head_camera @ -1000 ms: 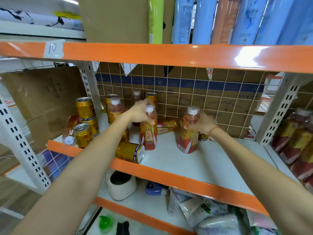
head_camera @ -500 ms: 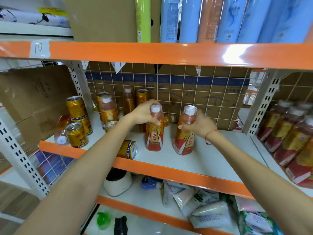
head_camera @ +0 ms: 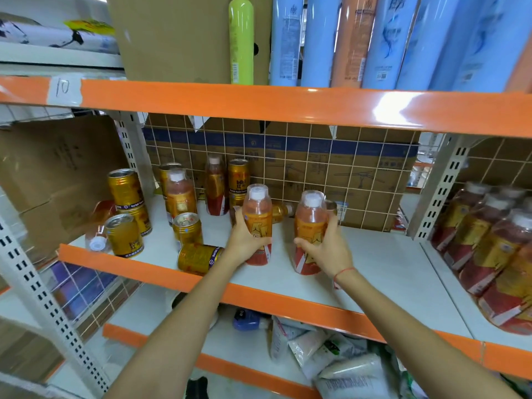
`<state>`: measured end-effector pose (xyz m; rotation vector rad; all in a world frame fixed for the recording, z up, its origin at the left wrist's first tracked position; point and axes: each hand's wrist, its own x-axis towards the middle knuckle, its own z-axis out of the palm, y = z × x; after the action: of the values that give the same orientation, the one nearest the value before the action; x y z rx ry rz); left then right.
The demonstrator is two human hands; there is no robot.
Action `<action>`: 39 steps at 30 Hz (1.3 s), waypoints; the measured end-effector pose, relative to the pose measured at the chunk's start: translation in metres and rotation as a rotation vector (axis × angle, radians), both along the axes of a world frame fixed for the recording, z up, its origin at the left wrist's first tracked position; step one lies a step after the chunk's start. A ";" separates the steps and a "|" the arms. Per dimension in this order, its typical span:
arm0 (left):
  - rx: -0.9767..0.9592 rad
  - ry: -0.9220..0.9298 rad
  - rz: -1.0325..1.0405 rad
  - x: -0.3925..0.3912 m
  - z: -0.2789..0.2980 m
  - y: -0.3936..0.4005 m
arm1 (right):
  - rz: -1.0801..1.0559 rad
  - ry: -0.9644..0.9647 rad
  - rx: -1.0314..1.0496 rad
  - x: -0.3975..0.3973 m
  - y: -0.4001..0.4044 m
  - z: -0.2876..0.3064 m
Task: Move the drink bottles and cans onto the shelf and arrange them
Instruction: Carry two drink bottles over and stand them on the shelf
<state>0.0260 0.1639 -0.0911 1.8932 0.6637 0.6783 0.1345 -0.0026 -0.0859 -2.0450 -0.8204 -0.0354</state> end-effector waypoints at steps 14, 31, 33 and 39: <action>0.143 -0.027 -0.028 0.007 0.013 0.008 | 0.020 0.168 0.183 0.005 0.018 0.006; 0.151 -0.047 0.067 -0.016 0.036 -0.035 | -0.113 0.054 0.038 0.003 -0.049 0.031; 0.149 -0.049 0.035 -0.016 0.039 -0.048 | -0.144 0.054 0.054 0.002 -0.065 0.037; 0.148 -0.025 -0.079 -0.020 0.036 -0.096 | -0.245 0.022 0.068 -0.016 -0.120 0.047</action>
<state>0.0057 0.0680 -0.0547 2.0324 0.5326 0.7154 0.1185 -0.1230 -0.0389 -2.0667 -0.5444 -0.1744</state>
